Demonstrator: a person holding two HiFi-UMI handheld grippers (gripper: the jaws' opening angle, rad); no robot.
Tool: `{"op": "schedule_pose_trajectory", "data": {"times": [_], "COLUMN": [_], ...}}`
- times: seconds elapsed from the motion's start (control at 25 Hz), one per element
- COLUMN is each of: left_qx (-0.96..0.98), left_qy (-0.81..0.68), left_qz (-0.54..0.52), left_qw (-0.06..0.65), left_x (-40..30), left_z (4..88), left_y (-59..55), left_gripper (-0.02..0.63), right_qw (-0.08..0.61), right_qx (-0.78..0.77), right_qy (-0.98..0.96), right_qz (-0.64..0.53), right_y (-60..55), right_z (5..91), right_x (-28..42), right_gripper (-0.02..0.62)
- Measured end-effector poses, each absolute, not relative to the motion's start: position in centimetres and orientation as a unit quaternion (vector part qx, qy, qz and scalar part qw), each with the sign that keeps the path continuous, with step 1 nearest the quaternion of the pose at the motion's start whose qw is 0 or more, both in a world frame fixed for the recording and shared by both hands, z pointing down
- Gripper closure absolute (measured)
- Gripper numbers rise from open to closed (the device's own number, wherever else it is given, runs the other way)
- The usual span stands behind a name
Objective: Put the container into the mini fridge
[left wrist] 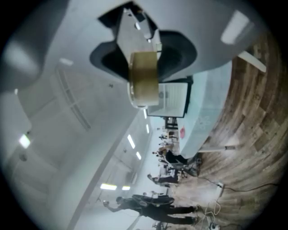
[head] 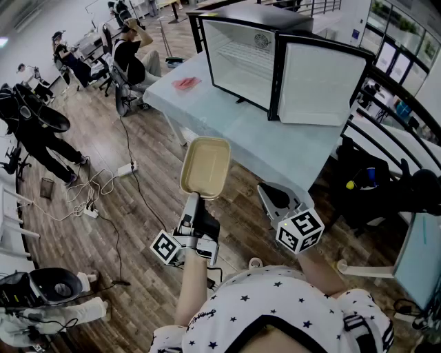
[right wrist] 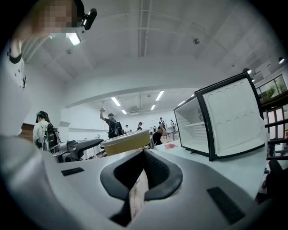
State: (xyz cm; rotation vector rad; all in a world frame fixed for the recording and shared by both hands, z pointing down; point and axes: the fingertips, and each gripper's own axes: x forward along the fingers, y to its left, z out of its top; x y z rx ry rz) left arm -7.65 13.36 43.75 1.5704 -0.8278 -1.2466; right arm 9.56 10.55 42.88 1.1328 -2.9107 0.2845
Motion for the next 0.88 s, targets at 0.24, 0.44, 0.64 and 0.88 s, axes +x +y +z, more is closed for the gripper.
{"op": "schedule_pose_trajectory", "data": {"times": [0.24, 0.44, 0.64, 0.88], "left_qx": [0.635, 0.635, 0.634, 0.632], "left_qy": [-0.34, -0.342, -0.347, -0.352], "left_qz": [-0.505, -0.504, -0.504, -0.508], "left_qw": [0.475, 0.474, 0.473, 0.468], "left_x": [-7.6, -7.1, -6.5, -6.1], "left_z": [44.0, 43.9, 44.0, 44.0], "left_y": [14.5, 14.6, 14.7, 15.0], "left_gripper": [0.407, 0.407, 0.407, 0.407], "right_qw": [0.004, 0.002, -0.013, -0.012], "right_qx": [0.351, 0.338, 0.335, 0.329], "right_qy": [-0.932, -0.937, -0.936, -0.937], "right_qz": [0.091, 0.086, 0.105, 0.112], "right_y": [12.1, 12.5, 12.2, 12.0], "right_z": [42.6, 42.2, 42.6, 43.1], "right_x": [9.0, 9.1, 9.9, 10.2], "right_gripper": [0.575, 0.575, 0.575, 0.575]}}
